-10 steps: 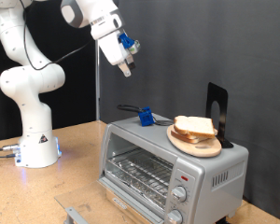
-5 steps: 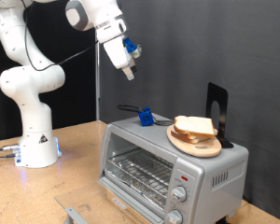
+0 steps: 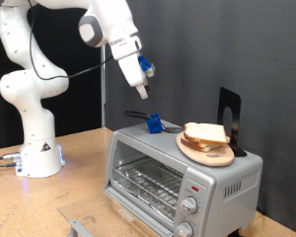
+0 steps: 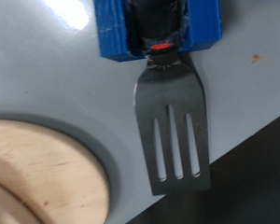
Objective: Make a piece of toast with the oven
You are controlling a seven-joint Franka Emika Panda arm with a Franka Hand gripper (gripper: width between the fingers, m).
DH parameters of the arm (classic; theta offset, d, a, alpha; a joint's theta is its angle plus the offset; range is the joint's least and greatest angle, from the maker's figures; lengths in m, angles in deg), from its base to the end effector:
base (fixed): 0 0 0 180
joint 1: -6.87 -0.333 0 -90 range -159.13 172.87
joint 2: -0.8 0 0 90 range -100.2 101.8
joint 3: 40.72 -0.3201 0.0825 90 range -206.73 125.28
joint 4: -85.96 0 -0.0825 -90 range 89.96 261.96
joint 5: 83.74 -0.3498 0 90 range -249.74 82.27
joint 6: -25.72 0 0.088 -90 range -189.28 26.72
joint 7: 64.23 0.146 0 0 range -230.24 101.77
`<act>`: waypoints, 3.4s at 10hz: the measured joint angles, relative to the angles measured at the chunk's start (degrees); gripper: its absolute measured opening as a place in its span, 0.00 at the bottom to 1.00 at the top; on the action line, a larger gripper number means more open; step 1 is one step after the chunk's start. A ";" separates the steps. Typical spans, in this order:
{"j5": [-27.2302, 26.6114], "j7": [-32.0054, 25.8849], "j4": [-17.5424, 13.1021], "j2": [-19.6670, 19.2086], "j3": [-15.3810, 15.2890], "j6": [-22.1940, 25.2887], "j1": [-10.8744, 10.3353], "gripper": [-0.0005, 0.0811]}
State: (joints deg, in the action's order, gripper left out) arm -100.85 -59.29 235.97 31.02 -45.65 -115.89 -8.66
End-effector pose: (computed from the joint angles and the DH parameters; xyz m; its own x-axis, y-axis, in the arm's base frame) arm 0.3644 0.1431 0.4459 0.9437 0.0228 0.3301 0.1083 -0.9640 -0.2428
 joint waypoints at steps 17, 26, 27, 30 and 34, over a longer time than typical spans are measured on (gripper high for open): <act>-4.39 -2.44 2.39 -11.00 -2.46 -11.97 -1.35 1.00; -5.62 -3.75 2.20 -12.37 -2.55 -11.57 -2.01 0.66; -5.90 -4.05 2.17 -12.40 -2.55 -11.57 -2.04 0.54; -6.04 -4.18 2.11 -12.45 -2.55 -11.49 -2.04 0.54; -6.00 -4.20 2.07 -12.50 -2.55 -11.43 -2.04 0.54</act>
State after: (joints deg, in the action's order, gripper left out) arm -106.84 -63.49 238.04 18.52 -48.21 -127.31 -10.69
